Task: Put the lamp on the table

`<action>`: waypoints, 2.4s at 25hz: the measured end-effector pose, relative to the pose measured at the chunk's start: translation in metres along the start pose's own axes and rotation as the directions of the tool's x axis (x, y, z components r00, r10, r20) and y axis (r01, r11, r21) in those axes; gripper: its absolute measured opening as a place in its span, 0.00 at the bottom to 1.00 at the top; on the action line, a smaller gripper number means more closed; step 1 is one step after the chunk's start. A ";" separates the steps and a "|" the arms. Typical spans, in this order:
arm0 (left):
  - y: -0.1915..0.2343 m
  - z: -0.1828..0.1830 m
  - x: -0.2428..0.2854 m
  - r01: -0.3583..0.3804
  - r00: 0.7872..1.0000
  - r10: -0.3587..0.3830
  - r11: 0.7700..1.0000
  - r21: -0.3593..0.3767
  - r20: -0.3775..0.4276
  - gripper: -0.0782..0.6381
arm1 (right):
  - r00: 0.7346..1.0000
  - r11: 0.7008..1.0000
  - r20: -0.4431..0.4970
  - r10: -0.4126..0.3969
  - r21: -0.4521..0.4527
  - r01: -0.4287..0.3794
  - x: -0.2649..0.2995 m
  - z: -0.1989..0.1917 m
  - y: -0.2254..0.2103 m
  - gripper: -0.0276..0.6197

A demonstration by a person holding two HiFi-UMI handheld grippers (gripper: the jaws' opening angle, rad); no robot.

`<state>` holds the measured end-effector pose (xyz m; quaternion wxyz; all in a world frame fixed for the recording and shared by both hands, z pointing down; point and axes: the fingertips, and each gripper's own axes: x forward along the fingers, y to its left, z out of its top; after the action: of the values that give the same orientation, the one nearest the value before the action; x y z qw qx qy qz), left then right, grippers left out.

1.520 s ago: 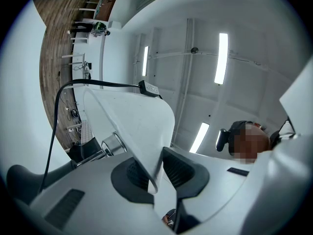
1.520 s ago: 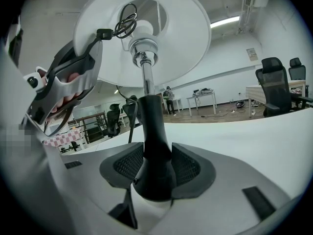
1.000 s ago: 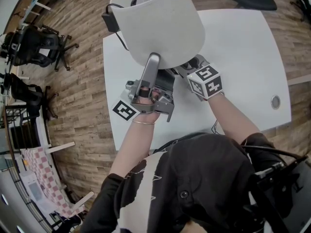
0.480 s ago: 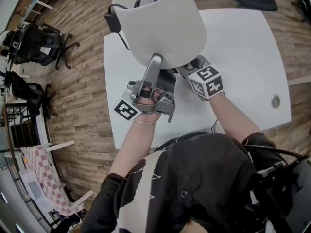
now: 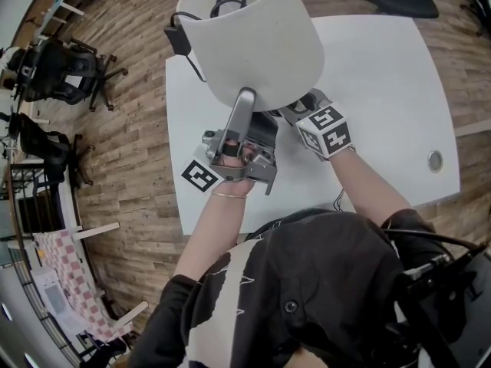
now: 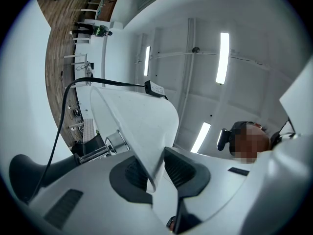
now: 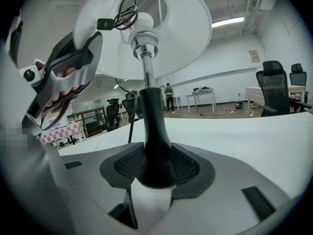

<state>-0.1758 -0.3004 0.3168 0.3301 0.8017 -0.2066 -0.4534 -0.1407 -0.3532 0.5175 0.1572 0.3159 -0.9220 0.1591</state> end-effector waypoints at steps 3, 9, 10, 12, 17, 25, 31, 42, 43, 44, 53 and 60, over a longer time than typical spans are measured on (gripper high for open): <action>-0.001 -0.003 0.000 0.003 1.000 -0.003 1.000 0.000 -0.005 0.22 | 1.000 1.000 -0.005 -0.002 -0.009 0.002 -0.001 -0.001 0.000 0.32; -0.003 -0.002 -0.003 0.000 1.000 0.000 1.000 -0.001 -0.005 0.22 | 1.000 1.000 -0.011 -0.008 -0.016 0.008 -0.001 -0.001 0.002 0.32; -0.004 -0.002 -0.003 0.000 1.000 0.000 1.000 -0.001 -0.006 0.22 | 1.000 1.000 -0.012 -0.009 -0.018 0.009 -0.001 -0.001 0.002 0.32; -0.003 -0.002 -0.003 -0.001 1.000 0.001 1.000 -0.002 -0.007 0.23 | 1.000 1.000 -0.014 -0.011 -0.021 0.011 -0.001 -0.001 0.002 0.32; -0.003 -0.005 -0.003 -0.005 1.000 0.005 1.000 -0.004 -0.009 0.23 | 0.999 0.999 -0.029 -0.017 -0.041 0.016 -0.002 -0.003 0.001 0.32; -0.002 -0.005 -0.005 -0.008 1.000 0.008 1.000 -0.012 -0.001 0.23 | 0.999 0.999 -0.043 -0.011 -0.047 0.009 -0.001 -0.005 0.000 0.32; -0.001 -0.004 -0.003 -0.013 1.000 0.013 1.000 -0.021 0.008 0.23 | 0.999 0.998 -0.042 -0.011 -0.059 0.008 -0.008 -0.006 0.002 0.32; -0.004 -0.013 -0.005 -0.012 1.000 0.012 1.000 -0.024 -0.005 0.23 | 0.999 1.000 0.024 -0.027 -0.003 0.027 -0.038 0.003 0.008 0.32; -0.004 -0.013 -0.004 -0.012 1.000 0.011 1.000 -0.025 -0.007 0.23 | 0.999 1.000 0.032 -0.022 -0.006 0.022 -0.040 0.007 0.010 0.32; -0.005 -0.013 -0.004 -0.011 1.000 0.011 1.000 -0.026 -0.009 0.23 | 0.999 1.000 0.038 -0.016 -0.010 0.017 -0.042 0.011 0.012 0.32; -0.005 -0.024 -0.009 -0.018 1.000 0.017 0.999 -0.035 -0.022 0.23 | 0.997 0.999 0.080 0.012 -0.033 -0.009 -0.075 0.023 0.033 0.32; -0.008 -0.032 -0.013 -0.027 0.999 0.026 0.999 -0.028 -0.027 0.24 | 0.994 0.998 0.108 0.028 -0.051 -0.023 -0.113 0.034 0.048 0.32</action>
<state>-0.1548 -0.2753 0.3304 0.3502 0.8000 -0.2064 -0.4413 -0.0929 -0.2704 0.4335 0.1124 0.3084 -0.9368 0.1208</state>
